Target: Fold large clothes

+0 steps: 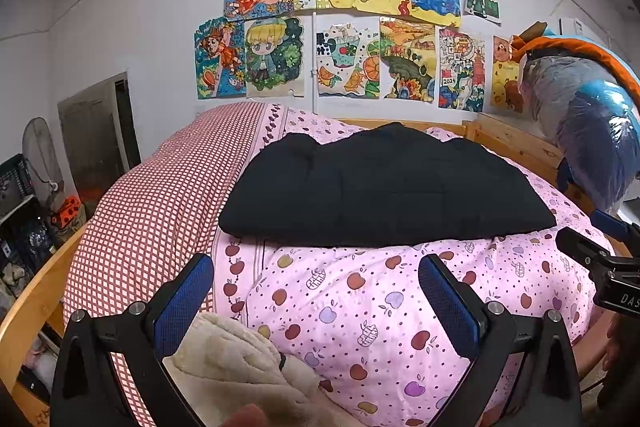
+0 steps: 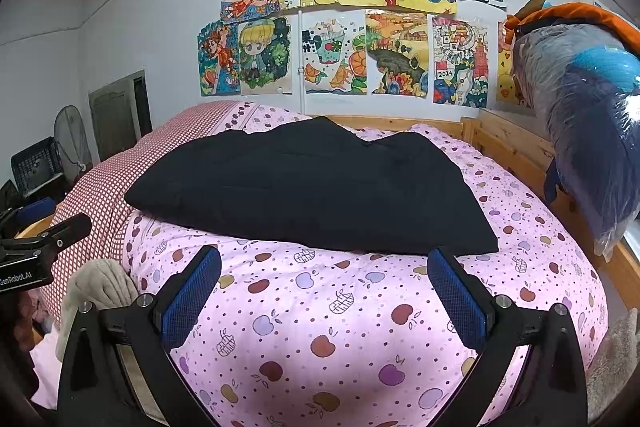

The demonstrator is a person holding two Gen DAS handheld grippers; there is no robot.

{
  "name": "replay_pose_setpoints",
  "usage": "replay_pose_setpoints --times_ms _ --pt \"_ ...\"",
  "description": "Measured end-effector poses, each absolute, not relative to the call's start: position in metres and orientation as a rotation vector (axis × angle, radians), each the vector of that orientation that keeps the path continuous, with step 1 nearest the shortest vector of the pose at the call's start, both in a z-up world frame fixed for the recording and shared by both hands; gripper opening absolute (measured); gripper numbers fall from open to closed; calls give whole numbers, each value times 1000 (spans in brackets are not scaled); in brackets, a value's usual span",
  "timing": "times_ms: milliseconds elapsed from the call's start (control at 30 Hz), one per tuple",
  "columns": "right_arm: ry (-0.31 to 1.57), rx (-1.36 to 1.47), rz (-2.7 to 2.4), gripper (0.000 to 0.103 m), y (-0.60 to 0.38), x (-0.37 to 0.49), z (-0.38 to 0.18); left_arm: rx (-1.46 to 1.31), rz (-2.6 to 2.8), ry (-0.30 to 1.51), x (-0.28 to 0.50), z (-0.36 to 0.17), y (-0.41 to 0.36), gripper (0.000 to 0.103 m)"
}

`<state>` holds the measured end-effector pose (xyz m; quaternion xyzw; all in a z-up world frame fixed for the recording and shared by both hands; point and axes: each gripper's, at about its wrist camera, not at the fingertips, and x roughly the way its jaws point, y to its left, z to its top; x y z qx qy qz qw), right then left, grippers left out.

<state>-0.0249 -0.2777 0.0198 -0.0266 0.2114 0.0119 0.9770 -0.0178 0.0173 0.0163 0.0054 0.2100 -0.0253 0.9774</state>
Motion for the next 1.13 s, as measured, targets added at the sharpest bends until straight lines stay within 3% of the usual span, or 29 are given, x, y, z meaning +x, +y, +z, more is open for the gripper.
replay_pose_setpoints --times_ms 1133 --pt "427 -49 21 101 -277 -25 19 9 -43 426 -18 16 16 103"
